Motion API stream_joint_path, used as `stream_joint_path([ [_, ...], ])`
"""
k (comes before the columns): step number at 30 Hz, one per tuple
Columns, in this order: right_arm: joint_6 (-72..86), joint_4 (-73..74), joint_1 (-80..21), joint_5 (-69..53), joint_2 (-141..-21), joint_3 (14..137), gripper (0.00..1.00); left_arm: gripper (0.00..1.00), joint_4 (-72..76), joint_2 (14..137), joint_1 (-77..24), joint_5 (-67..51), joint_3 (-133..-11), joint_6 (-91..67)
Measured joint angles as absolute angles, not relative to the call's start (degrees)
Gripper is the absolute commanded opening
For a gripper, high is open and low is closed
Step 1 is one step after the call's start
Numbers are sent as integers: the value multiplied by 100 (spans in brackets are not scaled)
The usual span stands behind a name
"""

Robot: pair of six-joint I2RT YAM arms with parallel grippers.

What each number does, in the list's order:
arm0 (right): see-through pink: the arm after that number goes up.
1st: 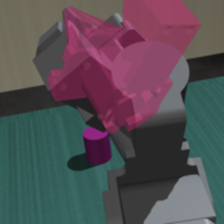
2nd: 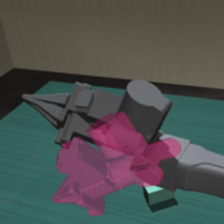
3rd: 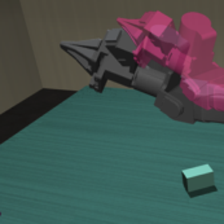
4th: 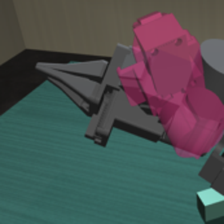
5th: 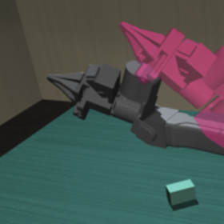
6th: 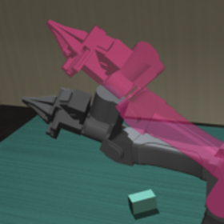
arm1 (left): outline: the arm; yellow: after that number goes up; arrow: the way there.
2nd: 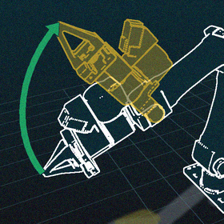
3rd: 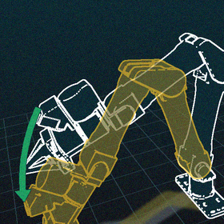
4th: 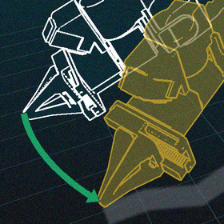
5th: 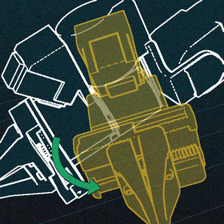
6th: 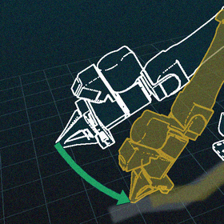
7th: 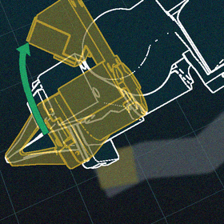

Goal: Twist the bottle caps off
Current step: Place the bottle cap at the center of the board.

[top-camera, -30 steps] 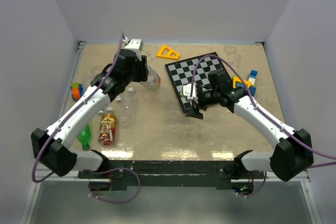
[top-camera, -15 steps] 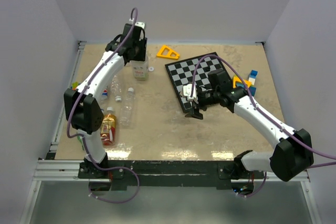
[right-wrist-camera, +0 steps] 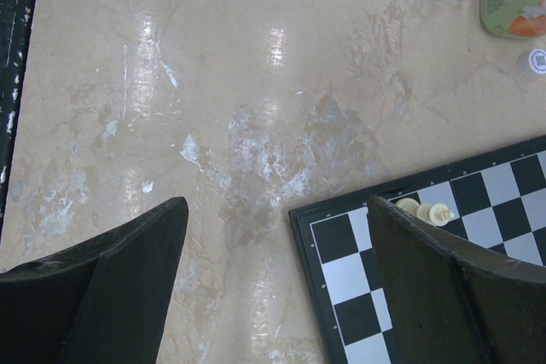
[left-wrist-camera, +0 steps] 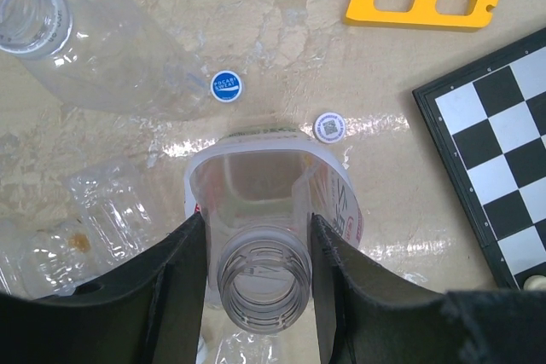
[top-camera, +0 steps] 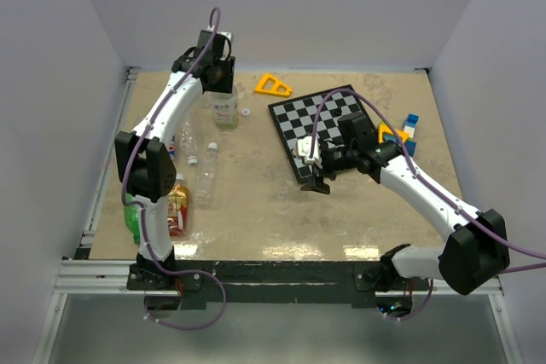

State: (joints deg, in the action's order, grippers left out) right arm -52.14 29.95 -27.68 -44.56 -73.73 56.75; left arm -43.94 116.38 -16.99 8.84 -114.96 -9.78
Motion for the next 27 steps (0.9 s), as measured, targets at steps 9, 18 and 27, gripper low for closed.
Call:
stream_joint_path([
  [9, -5214, 2995, -2768, -4453, -7373, 5673, 89, 64, -4425, 11719, -1675, 720, -11605, -978],
  [18, -5214, 2995, -2768, -4453, -7373, 5673, 89, 86, -4453, 11721, -1651, 731, -11703, -976],
  [27, -5214, 2995, -2768, -4453, -7373, 5671, 89, 100, -4473, 11705, -1651, 788, -11834, -969],
])
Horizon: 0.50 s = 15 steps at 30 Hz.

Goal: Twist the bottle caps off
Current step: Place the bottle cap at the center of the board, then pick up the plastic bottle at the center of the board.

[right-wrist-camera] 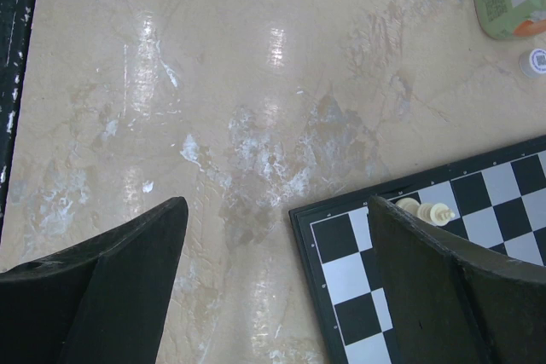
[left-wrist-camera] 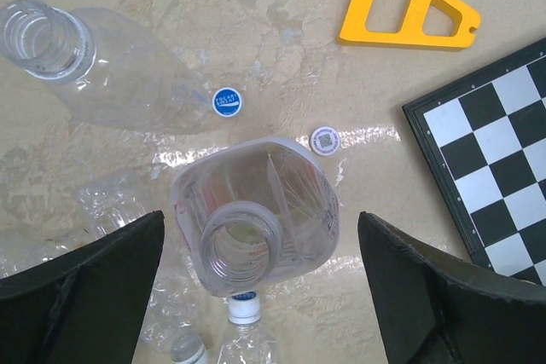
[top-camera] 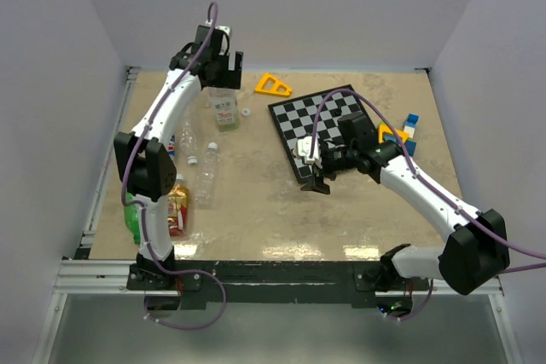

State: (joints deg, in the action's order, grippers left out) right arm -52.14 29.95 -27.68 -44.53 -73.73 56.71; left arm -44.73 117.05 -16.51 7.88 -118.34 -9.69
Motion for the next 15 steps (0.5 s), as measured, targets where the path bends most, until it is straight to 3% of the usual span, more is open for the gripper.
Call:
stream_joint_path([
  [10, -5214, 2993, -2757, -4451, -7373, 5671, 90, 100, -4488, 10932, -1651, 816, -11856, -880],
  [15, -5214, 2995, -2661, -4456, -7356, 5671, 89, 100, -4141, 9572, -1651, 740, -11043, -742],
])
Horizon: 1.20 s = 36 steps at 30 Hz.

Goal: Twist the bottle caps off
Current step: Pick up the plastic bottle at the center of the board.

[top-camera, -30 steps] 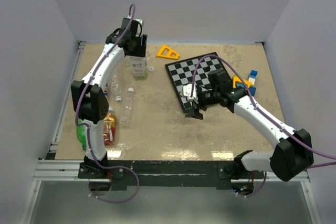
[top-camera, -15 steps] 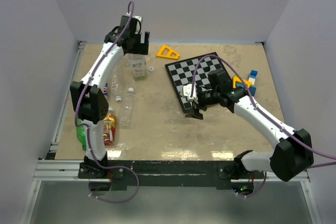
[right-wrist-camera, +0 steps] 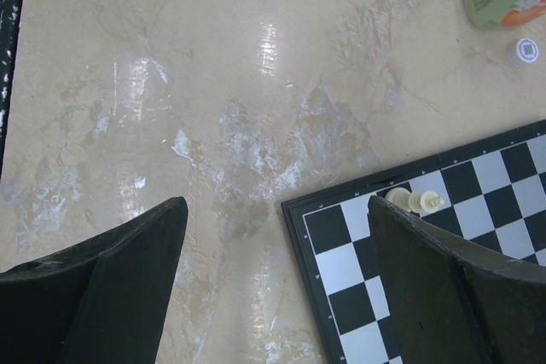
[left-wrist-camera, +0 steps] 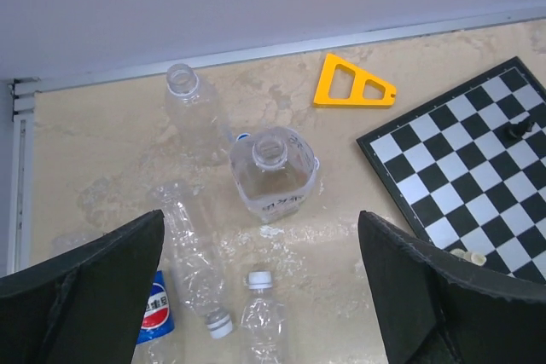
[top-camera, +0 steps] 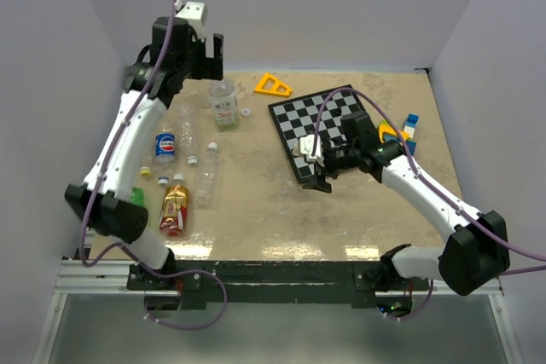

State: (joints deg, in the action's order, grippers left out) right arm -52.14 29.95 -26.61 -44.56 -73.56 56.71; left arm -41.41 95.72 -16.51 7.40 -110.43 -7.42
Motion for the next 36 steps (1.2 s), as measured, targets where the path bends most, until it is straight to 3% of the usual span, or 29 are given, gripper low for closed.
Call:
stream_joint_path([
  [12, -5159, 2991, -2010, -4611, -7002, 5671, 91, 100, -3122, 5852, -1649, 226, -7290, -696],
  [18, -4676, 2740, -1800, -4591, -6600, 5664, 98, 100, -2860, 4587, -1651, -156, -5725, -797],
  [29, -3441, 1837, -1573, -4445, -6252, 5207, 98, 97, -3144, 4890, -1675, -598, -5092, -1170],
  [36, -3450, 1815, -1444, -4442, -5979, 5022, 98, 96, -3328, 5306, -2558, -167, -4945, -1651],
])
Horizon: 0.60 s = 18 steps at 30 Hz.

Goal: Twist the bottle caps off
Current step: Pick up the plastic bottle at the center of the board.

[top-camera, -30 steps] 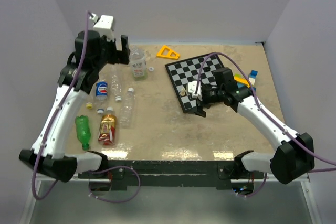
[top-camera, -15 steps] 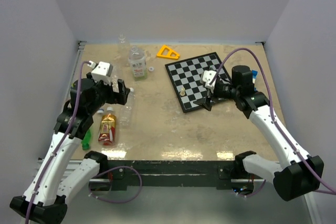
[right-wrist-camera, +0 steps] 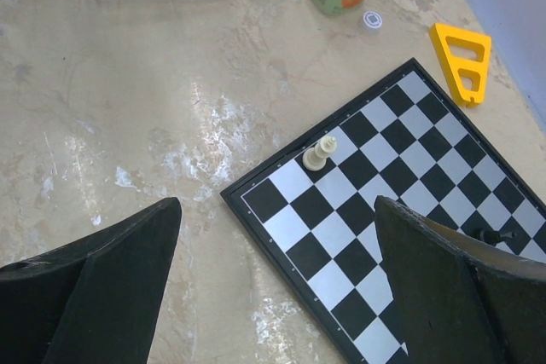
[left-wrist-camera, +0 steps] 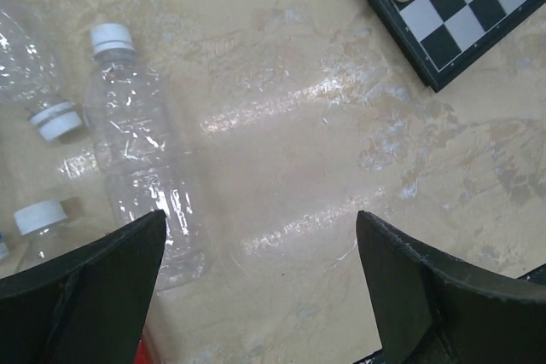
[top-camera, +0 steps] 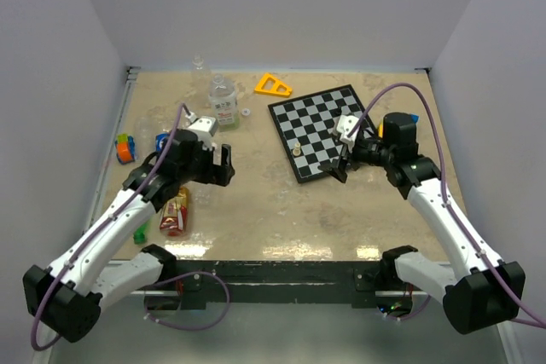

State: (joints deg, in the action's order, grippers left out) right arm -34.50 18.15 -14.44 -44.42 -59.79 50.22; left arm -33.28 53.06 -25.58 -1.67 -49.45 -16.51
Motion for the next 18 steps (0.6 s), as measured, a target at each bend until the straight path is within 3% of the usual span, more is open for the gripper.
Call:
stream_joint_path([
  [10, -3496, 1796, -1441, -4399, -5907, 5022, 98, 98, -2989, 6331, -2939, 1387, -4397, -2381],
  [18, -3514, 1798, -1433, -4298, -5861, 5011, 98, 89, -2550, 7666, -2939, 1997, -4274, -2893],
])
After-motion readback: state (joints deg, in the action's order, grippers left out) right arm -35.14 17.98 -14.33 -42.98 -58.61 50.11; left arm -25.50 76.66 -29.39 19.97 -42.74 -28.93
